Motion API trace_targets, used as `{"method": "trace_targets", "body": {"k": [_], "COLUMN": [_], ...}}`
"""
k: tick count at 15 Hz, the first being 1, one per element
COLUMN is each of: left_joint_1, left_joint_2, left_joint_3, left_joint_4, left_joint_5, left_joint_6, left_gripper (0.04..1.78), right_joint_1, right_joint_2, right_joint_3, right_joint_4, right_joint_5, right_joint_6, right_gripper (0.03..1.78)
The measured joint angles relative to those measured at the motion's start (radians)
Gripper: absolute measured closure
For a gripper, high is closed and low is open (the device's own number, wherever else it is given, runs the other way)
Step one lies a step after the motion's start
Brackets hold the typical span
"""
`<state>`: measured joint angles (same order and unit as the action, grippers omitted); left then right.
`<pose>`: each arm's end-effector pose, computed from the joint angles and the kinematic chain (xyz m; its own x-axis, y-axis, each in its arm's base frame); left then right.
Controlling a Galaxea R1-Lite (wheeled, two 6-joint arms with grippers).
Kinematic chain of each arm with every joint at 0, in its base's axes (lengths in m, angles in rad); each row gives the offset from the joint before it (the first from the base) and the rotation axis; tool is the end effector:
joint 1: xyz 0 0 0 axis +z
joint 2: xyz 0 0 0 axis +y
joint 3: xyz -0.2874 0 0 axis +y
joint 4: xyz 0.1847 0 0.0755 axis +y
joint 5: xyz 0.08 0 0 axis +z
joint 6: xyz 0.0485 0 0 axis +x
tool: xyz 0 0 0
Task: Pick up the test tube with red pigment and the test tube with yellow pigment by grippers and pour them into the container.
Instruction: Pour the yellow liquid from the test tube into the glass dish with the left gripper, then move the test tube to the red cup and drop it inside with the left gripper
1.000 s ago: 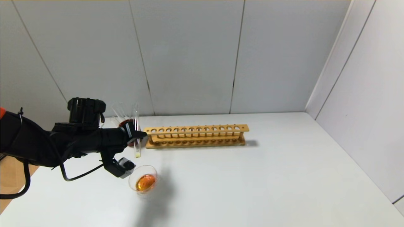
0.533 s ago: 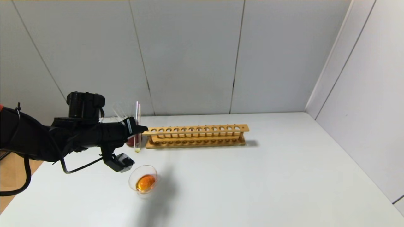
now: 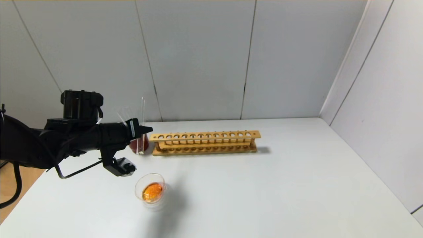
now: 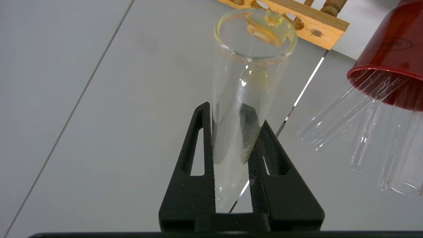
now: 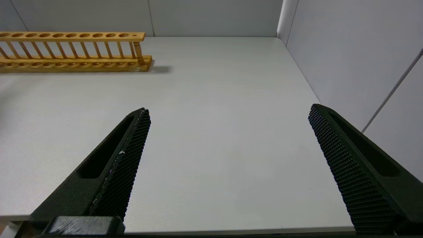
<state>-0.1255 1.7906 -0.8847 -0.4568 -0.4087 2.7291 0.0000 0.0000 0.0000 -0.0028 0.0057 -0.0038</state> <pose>0.3430 -0.0627 0.1277 0.7704 -0.4978 -0.3984 -0.2579 -0.8148 0.5192 0.0258 0.0003 0.0759 1.0000 0.0057 0.0028 -0.0057 1.0000 -0.0038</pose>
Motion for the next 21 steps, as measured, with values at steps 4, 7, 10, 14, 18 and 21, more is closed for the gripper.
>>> {"method": "trace_targets", "body": {"k": [4,7,10,14,18,21], "left_joint_1": [0.001,0.000,0.001,-0.018,-0.024,-0.025], "left_joint_2": [-0.008,-0.014,-0.030,-0.075,-0.126,-0.160], "left_joint_3": [0.024,0.045,0.038,-0.058,-0.207,-0.347], "left_joint_4": [-0.010,-0.027,-0.056,-0.066,0.084,0.293], "left_joint_5": [0.020,0.067,0.156,0.420,0.613,0.639], "left_joint_6": [-0.051,-0.199,-0.482,-0.978,-1.467,-1.797], "left_gripper": [1.49,1.49,1.49,1.49,1.49,1.49], "right_joint_1": [0.000,0.000,0.000,0.000,0.000,0.000], "right_joint_2": [0.000,0.000,0.000,0.000,0.000,0.000], "right_joint_3": [0.000,0.000,0.000,0.000,0.000,0.000], "right_joint_4": [0.000,0.000,0.000,0.000,0.000,0.000], "right_joint_5": [0.000,0.000,0.000,0.000,0.000,0.000], "right_joint_6": [0.000,0.000,0.000,0.000,0.000,0.000], "right_gripper": [0.06,0.06,0.06,0.06,0.06,0.06]}}
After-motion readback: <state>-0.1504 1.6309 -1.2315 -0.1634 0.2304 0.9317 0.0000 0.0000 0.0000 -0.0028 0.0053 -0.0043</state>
